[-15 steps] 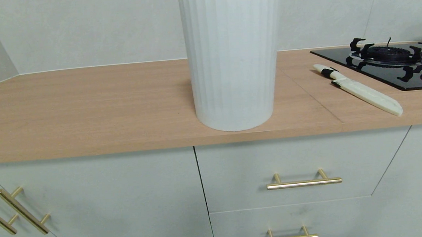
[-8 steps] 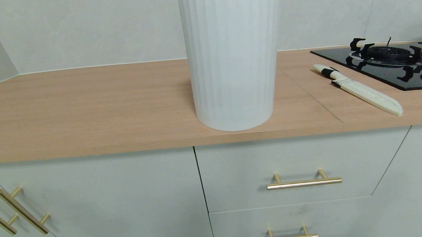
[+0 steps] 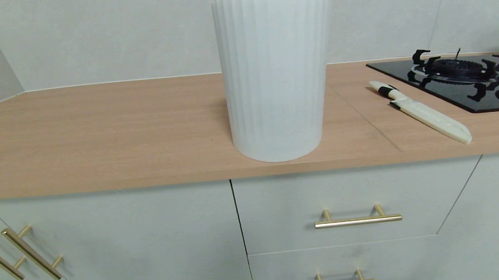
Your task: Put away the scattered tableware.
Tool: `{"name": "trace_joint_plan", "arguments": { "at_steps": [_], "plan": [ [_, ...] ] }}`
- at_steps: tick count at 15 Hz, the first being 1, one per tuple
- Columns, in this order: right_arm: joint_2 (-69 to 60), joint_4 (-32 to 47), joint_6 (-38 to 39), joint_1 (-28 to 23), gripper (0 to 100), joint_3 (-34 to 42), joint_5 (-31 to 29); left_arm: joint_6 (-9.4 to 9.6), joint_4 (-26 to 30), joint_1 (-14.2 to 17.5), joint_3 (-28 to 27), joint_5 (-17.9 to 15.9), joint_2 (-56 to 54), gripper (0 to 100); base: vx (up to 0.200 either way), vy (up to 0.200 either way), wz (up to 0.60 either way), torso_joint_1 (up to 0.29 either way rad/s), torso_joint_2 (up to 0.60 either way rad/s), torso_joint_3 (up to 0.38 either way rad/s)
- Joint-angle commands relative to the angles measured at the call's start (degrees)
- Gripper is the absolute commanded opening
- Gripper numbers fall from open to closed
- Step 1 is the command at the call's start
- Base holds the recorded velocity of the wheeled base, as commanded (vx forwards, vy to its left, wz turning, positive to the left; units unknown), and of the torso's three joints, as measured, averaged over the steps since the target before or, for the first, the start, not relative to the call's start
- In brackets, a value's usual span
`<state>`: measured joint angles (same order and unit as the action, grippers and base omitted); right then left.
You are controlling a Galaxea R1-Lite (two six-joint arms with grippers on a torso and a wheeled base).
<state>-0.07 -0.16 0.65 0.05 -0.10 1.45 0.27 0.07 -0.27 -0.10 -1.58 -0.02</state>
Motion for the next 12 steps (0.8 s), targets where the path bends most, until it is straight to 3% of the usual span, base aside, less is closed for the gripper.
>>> {"name": "trace_joint_plan", "arguments": {
  "at_steps": [1, 12],
  "plan": [
    [0.1, 0.0, 0.0, 0.0, 100, 0.0, 0.0, 0.08, 0.1, 0.0, 0.0, 0.0, 0.0, 100, 0.000, 0.000, 0.00, 0.095, -0.23, -0.261],
    [0.1, 0.0, 0.0, 0.0, 100, 0.0, 0.0, 0.00, 0.1, 0.0, 0.0, 0.0, 0.0, 100, 0.000, 0.000, 0.00, 0.156, -0.46, -0.298]
  ]
}}
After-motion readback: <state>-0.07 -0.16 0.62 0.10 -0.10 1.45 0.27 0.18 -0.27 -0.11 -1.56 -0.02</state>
